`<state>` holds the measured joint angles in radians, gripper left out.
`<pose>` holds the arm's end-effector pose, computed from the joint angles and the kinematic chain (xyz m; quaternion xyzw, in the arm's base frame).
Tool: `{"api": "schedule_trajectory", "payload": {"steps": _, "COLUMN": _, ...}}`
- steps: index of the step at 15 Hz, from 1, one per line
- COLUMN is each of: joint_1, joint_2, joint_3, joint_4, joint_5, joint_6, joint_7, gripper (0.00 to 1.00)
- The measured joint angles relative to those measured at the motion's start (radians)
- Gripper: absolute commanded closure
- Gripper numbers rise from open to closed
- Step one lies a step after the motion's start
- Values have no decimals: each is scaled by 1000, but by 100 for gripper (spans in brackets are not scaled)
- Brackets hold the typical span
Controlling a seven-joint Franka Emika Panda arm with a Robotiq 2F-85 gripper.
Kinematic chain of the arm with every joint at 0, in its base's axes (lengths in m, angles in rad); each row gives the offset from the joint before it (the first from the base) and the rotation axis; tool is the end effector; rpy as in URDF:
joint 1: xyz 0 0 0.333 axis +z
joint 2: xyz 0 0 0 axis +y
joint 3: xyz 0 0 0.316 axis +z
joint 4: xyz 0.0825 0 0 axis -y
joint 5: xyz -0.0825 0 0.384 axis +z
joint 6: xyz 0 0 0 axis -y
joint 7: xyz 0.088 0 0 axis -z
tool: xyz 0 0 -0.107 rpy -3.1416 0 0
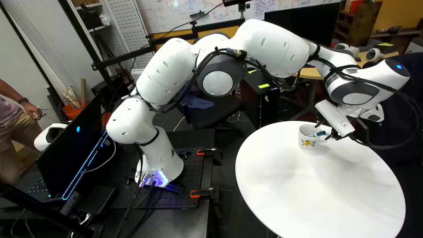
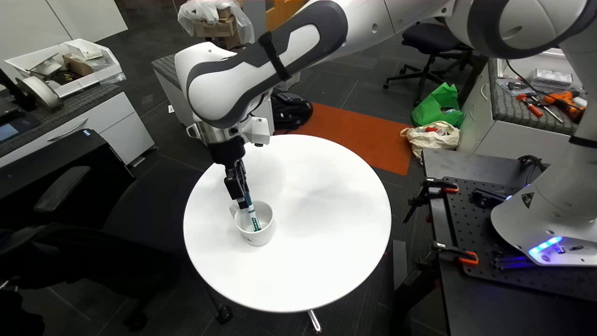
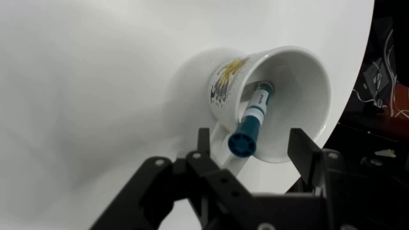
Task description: Put the pen on the table
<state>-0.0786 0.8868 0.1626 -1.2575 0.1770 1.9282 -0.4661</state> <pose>0.7279 0.0453 0.2145 -0.9622 -0.2072 0.0730 0.1611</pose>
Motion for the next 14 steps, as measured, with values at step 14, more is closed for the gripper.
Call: {"api": "schedule_trajectory", "payload": {"steps": 14, "joint_1": 1, "joint_2": -8, "joint_3": 6, "joint_4": 2, "joint_5": 13, "joint_6": -12, "joint_7": 2, "gripper": 94}}
